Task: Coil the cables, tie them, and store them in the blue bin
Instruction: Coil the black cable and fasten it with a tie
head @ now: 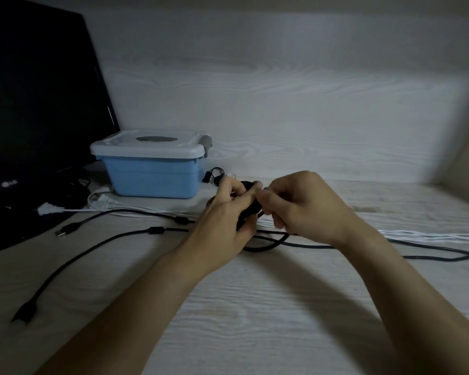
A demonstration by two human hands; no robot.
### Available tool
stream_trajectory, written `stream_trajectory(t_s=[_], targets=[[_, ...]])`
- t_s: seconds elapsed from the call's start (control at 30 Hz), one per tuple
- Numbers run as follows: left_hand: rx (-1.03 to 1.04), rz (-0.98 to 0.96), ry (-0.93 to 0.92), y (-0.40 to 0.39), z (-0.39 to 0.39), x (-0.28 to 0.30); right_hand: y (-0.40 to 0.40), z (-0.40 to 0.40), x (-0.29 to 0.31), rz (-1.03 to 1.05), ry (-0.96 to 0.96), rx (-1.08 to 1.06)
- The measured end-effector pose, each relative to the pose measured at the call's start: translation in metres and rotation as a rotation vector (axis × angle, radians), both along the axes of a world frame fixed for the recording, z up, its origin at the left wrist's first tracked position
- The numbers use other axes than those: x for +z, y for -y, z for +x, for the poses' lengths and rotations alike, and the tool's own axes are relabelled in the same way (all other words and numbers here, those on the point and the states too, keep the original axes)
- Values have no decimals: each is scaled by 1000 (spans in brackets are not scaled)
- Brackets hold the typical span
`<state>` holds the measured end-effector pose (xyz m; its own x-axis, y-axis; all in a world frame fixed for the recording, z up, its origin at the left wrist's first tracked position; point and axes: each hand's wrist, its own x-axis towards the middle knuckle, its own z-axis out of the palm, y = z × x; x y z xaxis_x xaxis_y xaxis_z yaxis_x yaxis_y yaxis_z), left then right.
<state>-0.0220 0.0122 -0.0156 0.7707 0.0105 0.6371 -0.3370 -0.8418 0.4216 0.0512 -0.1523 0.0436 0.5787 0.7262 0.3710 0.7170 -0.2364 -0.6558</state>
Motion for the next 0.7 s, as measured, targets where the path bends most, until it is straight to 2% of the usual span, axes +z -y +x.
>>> stream_trajectory(t_s=[0.17, 0.33, 0.5, 0.7], targets=[[-21, -25, 108, -3, -2, 1, -6, 14, -13, 140, 178, 75], [28, -28, 239, -2, -3, 2, -6, 15, -16, 258, 15, 93], [22, -34, 260, 1, -6, 4, -3, 16, -9, 181, -46, 71], [-16, -62, 240, 3, -7, 4, 11, 20, 1, 68, -139, 179]])
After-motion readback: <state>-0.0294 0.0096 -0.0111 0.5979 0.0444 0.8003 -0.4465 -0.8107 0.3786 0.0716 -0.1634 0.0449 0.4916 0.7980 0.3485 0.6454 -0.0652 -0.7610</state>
